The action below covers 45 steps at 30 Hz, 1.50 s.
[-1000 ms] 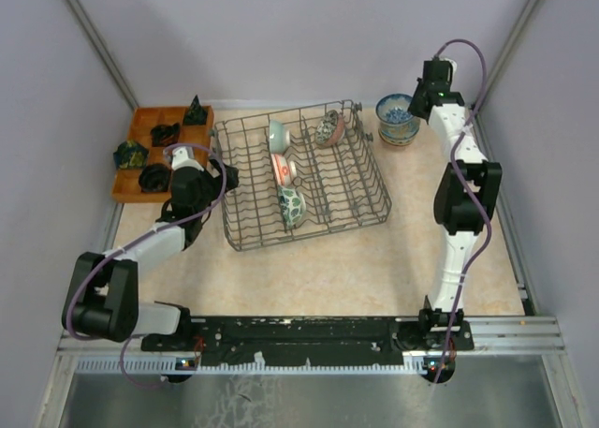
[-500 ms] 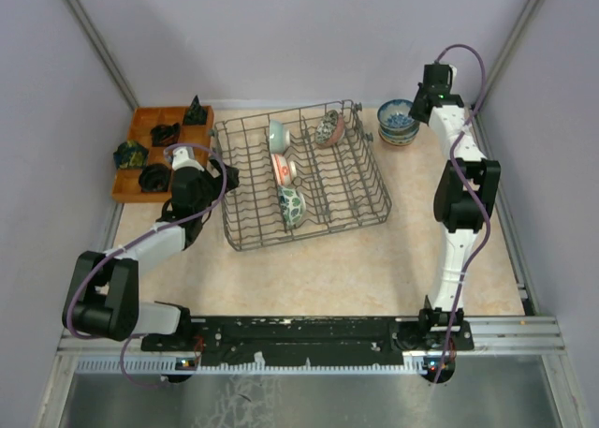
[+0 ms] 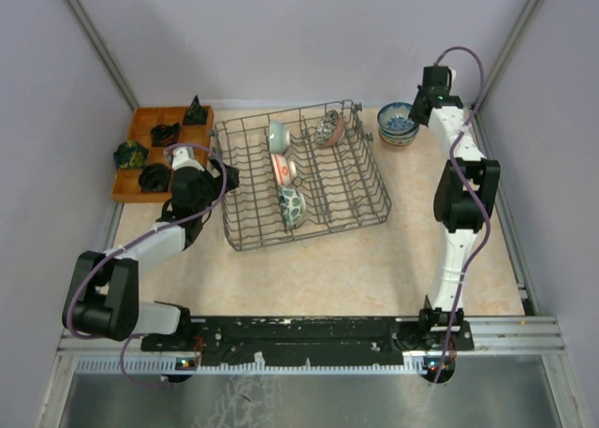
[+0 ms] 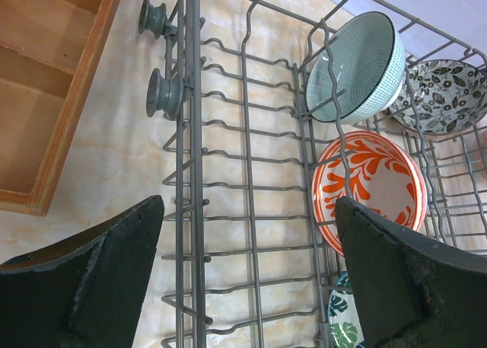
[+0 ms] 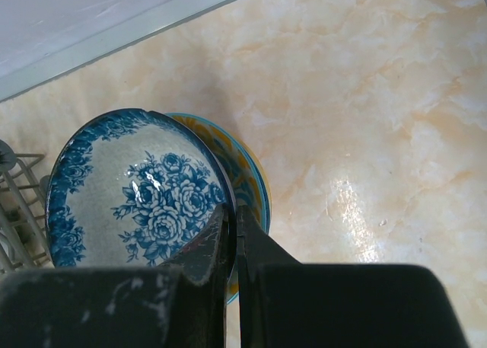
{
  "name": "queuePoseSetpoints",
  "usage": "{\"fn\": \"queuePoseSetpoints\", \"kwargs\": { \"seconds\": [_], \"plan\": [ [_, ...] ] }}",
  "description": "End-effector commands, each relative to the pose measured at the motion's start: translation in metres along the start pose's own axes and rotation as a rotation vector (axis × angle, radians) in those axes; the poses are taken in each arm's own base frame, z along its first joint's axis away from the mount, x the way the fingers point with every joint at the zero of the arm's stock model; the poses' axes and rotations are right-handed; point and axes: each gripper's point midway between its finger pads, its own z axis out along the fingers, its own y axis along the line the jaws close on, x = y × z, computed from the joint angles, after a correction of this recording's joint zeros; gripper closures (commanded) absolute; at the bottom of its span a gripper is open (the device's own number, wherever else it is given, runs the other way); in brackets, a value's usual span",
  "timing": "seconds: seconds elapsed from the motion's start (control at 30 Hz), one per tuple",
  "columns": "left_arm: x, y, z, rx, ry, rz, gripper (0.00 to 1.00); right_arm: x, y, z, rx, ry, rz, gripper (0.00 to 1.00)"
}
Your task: Unload the bowls from the dish rack
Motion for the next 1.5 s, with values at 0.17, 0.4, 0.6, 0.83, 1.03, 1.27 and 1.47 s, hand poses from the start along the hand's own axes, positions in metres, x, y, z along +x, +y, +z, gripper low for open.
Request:
{"fn": "queuePoseSetpoints", "kwargs": {
  "seconds": [0.17,0.4,0.6,0.83,1.03,1.27,1.47],
  "plan": [
    [-0.012,-0.01,0.0,0.037,-0.033,-0.016,0.01,-0.031,0.003,-0.018,-0.019,-0.089,0.014,0.95],
    [-0.013,-0.01,-0.001,0.037,-0.036,-0.017,0.01,-0.033,0.003,-0.022,-0.022,-0.095,0.015,0.84],
    [-0.013,-0.01,-0.002,0.039,-0.037,-0.018,0.01,-0.034,0.002,-0.03,-0.026,-0.107,0.018,0.79],
    [-0.013,-0.011,-0.004,0.045,-0.038,-0.022,0.01,-0.032,-0.003,-0.038,-0.013,-0.117,0.019,0.78],
    [-0.015,-0.012,-0.006,0.049,-0.043,-0.022,0.01,-0.03,-0.005,-0.042,-0.011,-0.119,0.02,0.78],
    [-0.017,-0.014,-0.008,0.057,-0.047,-0.023,0.01,-0.026,-0.009,-0.039,0.001,-0.111,0.027,0.83],
    [-0.018,-0.015,-0.007,0.059,-0.048,-0.025,0.01,-0.019,-0.014,-0.032,0.009,-0.093,0.034,0.92]
  ]
}}
